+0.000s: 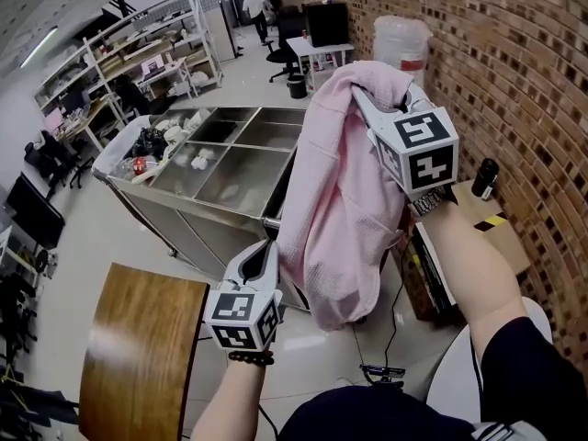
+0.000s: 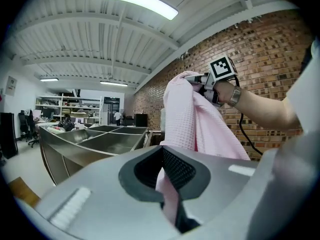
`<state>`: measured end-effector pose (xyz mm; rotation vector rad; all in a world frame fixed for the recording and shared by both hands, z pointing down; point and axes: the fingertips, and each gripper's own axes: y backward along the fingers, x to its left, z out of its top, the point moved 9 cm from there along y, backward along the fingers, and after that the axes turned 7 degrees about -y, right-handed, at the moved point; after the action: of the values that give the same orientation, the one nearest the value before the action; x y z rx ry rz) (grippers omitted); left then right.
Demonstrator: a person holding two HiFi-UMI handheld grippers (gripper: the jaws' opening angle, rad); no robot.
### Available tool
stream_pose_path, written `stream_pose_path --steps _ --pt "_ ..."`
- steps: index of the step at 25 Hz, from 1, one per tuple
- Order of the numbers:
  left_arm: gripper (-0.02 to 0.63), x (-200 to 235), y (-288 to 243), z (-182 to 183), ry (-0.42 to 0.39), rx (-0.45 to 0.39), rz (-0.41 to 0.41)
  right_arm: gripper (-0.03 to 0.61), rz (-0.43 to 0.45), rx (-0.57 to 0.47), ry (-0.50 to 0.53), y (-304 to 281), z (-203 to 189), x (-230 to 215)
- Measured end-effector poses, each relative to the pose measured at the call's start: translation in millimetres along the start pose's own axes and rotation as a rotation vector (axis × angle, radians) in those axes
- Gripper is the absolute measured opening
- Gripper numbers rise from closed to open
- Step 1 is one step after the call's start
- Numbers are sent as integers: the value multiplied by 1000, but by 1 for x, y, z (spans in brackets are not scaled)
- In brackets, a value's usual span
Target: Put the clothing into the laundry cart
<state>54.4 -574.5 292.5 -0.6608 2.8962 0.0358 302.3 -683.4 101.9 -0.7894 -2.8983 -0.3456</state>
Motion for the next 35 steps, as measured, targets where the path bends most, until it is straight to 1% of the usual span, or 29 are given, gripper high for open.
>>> stream_pose_path --steps 5,8,11,14,17,19,21,24,29,32,35 --pt "2 5 -14 -13 3 21 -4 114 -29 160 -39 -30 -64 -20" --pt "2 7 -21 -14 3 25 -9 115 -47 253 -48 -43 -101 -31" --pt "2 7 -26 -15 4 25 -17 118 -46 367 -54 -55 -140 -37" --pt "2 6 -30 -17 3 26 -27 122 -49 440 -61 -60 -169 -40" --pt "2 5 -31 -17 3 27 -31 131 -24 512 -70 -65 -190 -39" --pt "2 4 -32 -17 3 27 -34 159 34 593 -77 -69 -204 -35" --pt "2 1 -32 -16 2 25 -36 218 88 674 -80 -72 -218 -30" --pt "2 -1 -32 -16 0 25 -40 249 120 734 -89 -69 -233 -27" --pt "2 -5 -30 -14 1 28 -42 262 186 816 -100 -64 -244 -28" --pt "2 -10 -30 -14 1 27 -46 278 226 864 -78 -59 -247 -28" --pt "2 -11 -31 -14 3 28 -48 279 233 871 -62 -54 -244 -31"
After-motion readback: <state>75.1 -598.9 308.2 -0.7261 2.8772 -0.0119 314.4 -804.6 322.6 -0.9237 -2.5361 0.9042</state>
